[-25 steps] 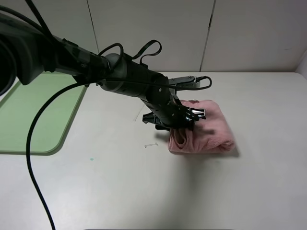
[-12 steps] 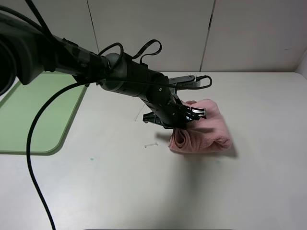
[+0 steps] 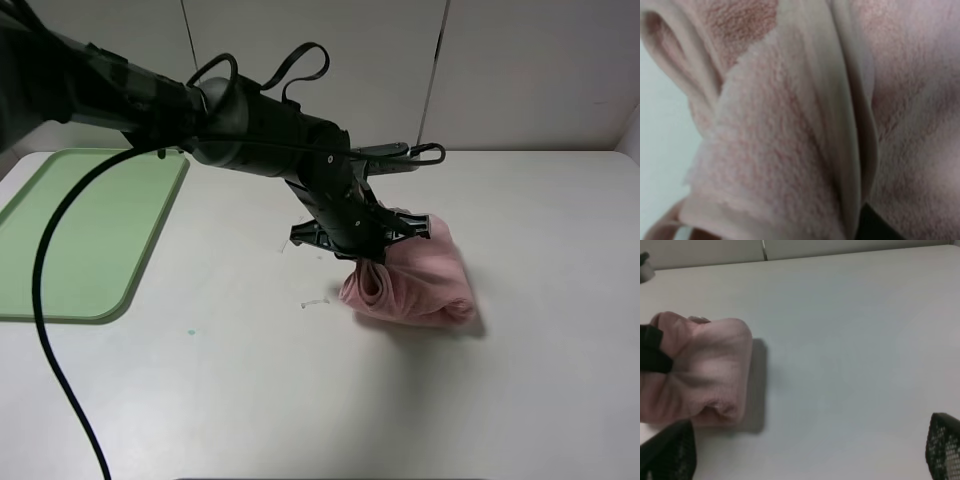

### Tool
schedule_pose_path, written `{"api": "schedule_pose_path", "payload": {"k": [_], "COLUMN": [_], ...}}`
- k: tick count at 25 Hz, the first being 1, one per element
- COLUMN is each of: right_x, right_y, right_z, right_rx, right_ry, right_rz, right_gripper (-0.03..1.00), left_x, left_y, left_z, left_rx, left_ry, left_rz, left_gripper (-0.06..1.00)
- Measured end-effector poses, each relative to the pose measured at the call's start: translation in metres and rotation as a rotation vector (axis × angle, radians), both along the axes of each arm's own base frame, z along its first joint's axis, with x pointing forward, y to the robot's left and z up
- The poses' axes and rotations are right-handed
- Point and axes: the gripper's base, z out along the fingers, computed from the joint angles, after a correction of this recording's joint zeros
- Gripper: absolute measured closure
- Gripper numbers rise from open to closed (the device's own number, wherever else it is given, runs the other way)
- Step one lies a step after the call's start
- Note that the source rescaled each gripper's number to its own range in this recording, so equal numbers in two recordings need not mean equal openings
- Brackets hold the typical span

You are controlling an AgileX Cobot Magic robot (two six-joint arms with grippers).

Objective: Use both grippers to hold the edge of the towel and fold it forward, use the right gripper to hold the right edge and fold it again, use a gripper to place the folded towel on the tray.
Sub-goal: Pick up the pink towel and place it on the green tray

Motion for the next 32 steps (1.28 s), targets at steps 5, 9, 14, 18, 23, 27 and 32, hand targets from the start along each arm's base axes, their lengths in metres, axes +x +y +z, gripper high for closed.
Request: {"api": "schedule_pose_path", "payload": {"k": [5,9,14,18,23,27,32], "right_x": [0.000,0.000,0.000,0.000,0.000,0.000,0.000], "right_y": [0.000,0.000,0.000,0.000,0.000,0.000,0.000], "right_z": [0.000,0.000,0.000,0.000,0.000,0.000,0.000], "right_rx": [0.000,0.000,0.000,0.000,0.000,0.000,0.000], "right_ry": [0.000,0.000,0.000,0.000,0.000,0.000,0.000], "right_rz": [0.000,0.000,0.000,0.000,0.000,0.000,0.000], "right_gripper": [-0.03,-0.03,-0.03,-0.03,-0.03,-0.03,-0.03], "left_x": [0.000,0.006,0.015,0.017,0.014,0.010,0.009], "left_y": [0.012,0.026,0.048,0.073,0.111,0.144,0.188], "left_z": [0.017,0.031,0.053,0.064,0.074,0.082,0.095], "left_rx": [0.049,0.083,0.087,0.097,0.108,0.116,0.117], "left_ry": [0.019,0.015,-0.011,-0.008,-0.003,-0.004,-0.023], "left_rz": [-0.008,-0.018,-0.009,0.025,0.083,0.131,0.210], "left_gripper": [0.85,0.85,0.85,0.85,0.85,0.85,0.85]}}
